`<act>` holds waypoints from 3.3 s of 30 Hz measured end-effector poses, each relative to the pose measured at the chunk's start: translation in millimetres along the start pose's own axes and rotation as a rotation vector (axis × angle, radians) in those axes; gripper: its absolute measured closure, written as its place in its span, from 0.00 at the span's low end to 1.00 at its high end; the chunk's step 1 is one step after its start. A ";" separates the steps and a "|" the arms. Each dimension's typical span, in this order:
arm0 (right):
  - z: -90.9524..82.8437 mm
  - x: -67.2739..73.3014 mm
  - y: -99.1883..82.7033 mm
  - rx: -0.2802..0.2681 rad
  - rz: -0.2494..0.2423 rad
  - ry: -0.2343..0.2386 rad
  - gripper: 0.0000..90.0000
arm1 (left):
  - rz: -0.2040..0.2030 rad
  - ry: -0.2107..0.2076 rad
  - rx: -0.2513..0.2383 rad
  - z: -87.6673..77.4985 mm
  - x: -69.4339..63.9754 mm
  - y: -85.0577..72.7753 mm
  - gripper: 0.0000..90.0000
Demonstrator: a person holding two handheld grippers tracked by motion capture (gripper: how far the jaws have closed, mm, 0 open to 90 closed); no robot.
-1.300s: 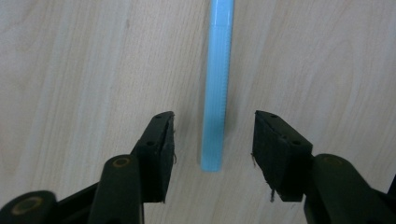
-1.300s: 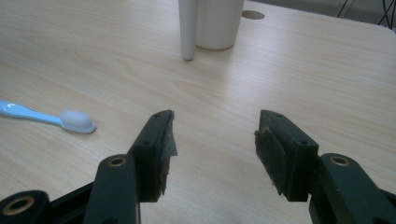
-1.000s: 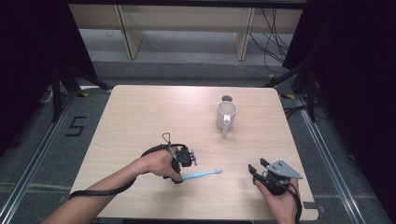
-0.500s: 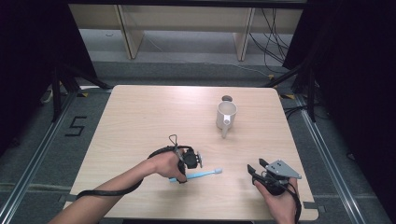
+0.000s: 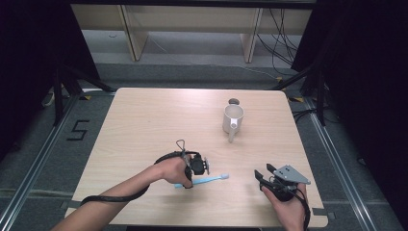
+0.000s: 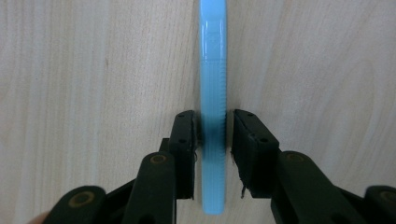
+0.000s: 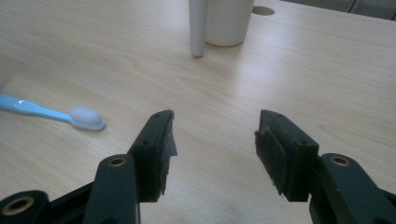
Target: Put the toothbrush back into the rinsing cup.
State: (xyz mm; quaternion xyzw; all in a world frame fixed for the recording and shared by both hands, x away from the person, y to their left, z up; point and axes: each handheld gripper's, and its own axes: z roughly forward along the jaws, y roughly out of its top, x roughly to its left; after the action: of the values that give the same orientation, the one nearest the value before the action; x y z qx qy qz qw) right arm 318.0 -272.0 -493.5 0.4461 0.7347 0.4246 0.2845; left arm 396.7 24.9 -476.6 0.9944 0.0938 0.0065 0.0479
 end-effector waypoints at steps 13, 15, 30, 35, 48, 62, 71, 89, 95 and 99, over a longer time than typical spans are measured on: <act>0.2 1.7 0.1 0.011 0.025 0.016 0.52 | 0.016 -0.003 0.034 1.1 -0.9 5.9 0.84; -0.1 1.4 0.0 0.011 0.026 0.015 0.52 | 0.018 -0.005 0.042 1.0 -1.7 6.7 0.85; 1.6 1.7 0.1 0.006 0.002 0.010 0.52 | 0.011 -0.013 0.024 0.2 -4.6 5.3 0.87; 1.0 3.5 -0.6 0.018 0.036 0.014 0.52 | 0.019 -0.006 0.003 0.2 -6.2 3.8 0.87; 0.8 3.9 -0.7 0.021 0.050 0.016 0.52 | 0.040 -0.009 -0.040 -0.6 -9.2 -2.1 0.87; 0.6 1.6 -0.2 0.008 0.028 0.009 0.52 | 0.044 -0.012 -0.097 -6.4 -7.1 -5.9 0.87; 0.7 0.4 0.1 -0.007 0.010 0.004 0.52 | 0.033 -0.006 -0.144 -14.9 -4.4 -9.1 0.87; -0.3 4.3 1.1 -0.011 0.063 0.013 0.52 | -0.096 0.029 -0.515 -46.1 1.4 -36.5 0.87; 1.8 4.6 2.3 -0.032 0.035 0.021 0.52 | -0.099 0.074 -0.581 -53.6 4.9 -47.4 0.87; 0.8 6.1 3.3 -0.026 0.044 0.030 0.52 | -0.142 0.089 -0.678 -53.3 3.4 -53.3 0.87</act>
State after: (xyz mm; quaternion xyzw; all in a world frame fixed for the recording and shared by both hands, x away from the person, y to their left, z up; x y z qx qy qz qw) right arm 317.3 -265.4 -491.2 0.4521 0.7233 0.4468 0.2698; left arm 388.9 82.6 -428.6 0.9118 0.1571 0.0774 0.3715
